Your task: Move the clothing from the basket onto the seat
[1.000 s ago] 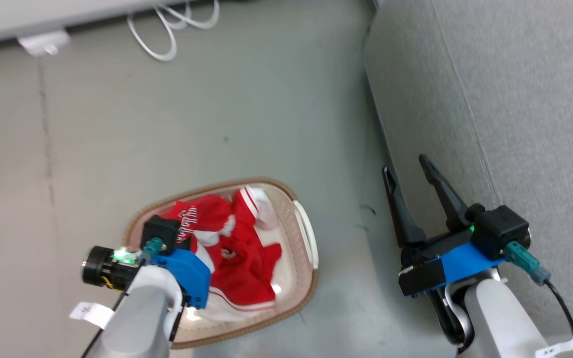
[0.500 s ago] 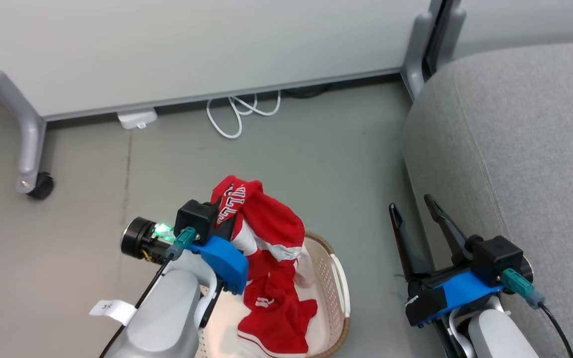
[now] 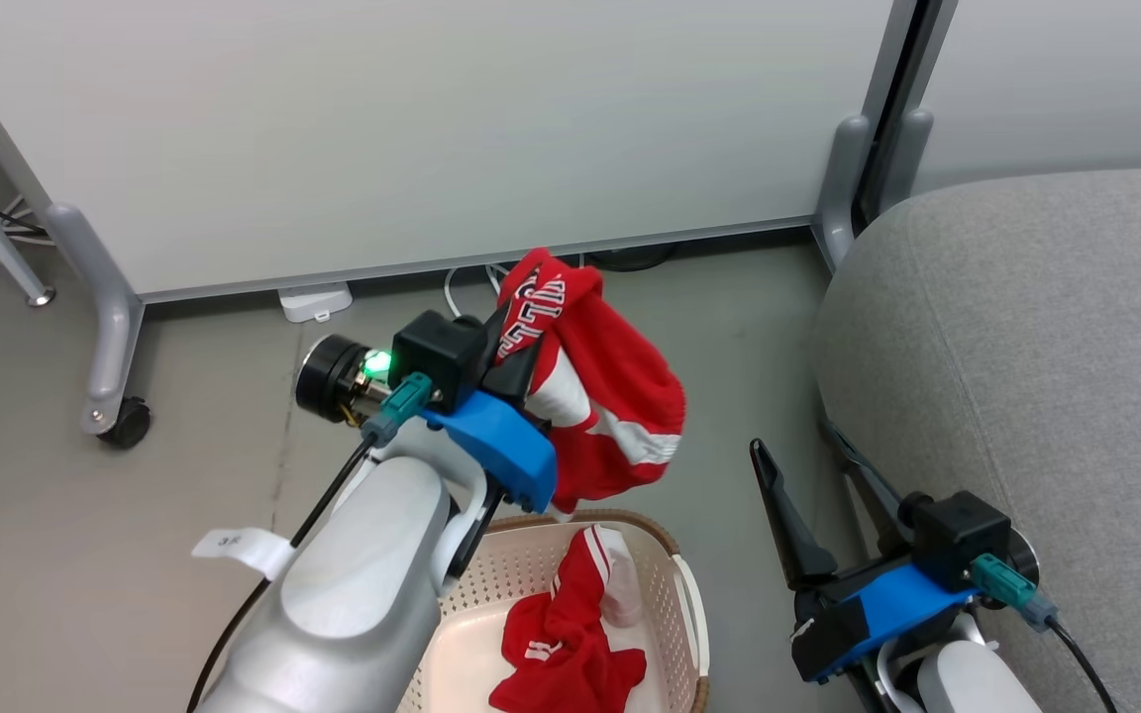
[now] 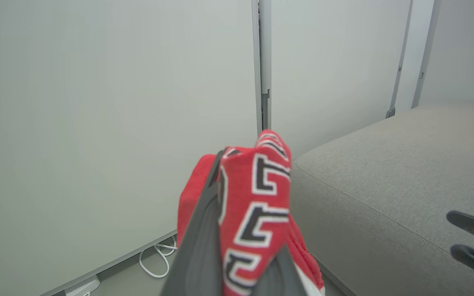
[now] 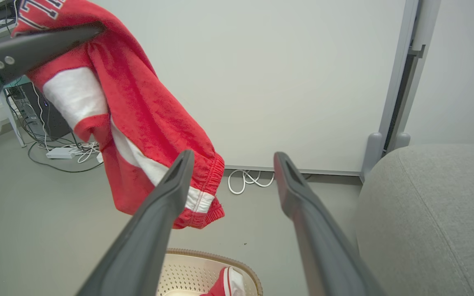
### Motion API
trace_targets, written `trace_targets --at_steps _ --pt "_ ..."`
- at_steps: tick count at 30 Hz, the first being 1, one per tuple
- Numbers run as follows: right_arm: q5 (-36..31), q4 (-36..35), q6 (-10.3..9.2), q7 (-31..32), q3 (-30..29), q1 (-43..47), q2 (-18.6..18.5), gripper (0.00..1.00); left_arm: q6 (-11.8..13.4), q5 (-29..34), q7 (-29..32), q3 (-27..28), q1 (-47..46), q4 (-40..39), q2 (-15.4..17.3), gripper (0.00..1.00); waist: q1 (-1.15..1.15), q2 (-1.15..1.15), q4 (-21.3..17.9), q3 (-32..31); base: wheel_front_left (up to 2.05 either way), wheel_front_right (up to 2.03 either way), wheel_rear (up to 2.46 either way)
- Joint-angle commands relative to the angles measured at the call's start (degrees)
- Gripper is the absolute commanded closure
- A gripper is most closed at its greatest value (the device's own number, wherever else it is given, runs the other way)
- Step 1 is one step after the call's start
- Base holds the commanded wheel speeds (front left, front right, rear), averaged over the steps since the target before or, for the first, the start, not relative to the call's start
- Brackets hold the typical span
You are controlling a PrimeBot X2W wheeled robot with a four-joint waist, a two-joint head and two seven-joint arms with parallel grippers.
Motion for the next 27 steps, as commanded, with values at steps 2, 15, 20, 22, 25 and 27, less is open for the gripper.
trace_targets --at_steps 2,15,20,22,25,27 --pt "0.47 -0.29 0.03 0.4 0.45 0.86 -0.19 0.0 0.6 -1.12 0.56 -1.33 -2.14 -0.69 0.0 1.0 0.01 0.0 -0.22 -0.5 0.0 0.0 0.0" --pt "0.43 -0.86 0.03 1.8 1.95 0.96 -0.19 0.0 2.48 -6.07 1.92 -7.52 -5.36 -1.11 0.0 1.0 0.01 0.0 -1.35 -1.32 0.0 0.0 0.0" --pt "-0.29 -0.32 0.03 3.23 2.83 -0.94 -0.18 0.0 2.62 -7.15 1.82 -9.59 -5.75 -0.92 0.0 1.0 0.01 0.0 -1.57 -1.18 0.0 0.0 0.0" --pt "-0.68 0.09 0.03 3.86 3.33 -1.73 -0.19 0.0 2.74 -7.63 1.7 -10.51 -5.64 -0.96 -0.01 1.0 0.01 0.0 -1.64 -1.16 0.0 0.0 0.0" --pt "-1.14 0.96 0.03 4.78 4.33 -3.11 -0.18 0.0 2.9 -8.53 1.54 -11.68 -5.8 -1.03 0.01 1.0 0.01 0.0 -1.74 -1.1 0.0 0.0 0.0" --pt "-1.21 1.91 0.03 5.15 5.26 -4.27 -0.18 0.0 2.98 -9.13 1.52 -12.53 -5.92 -1.11 -0.02 1.0 0.01 0.0 -1.81 -1.09 0.0 0.0 0.0"
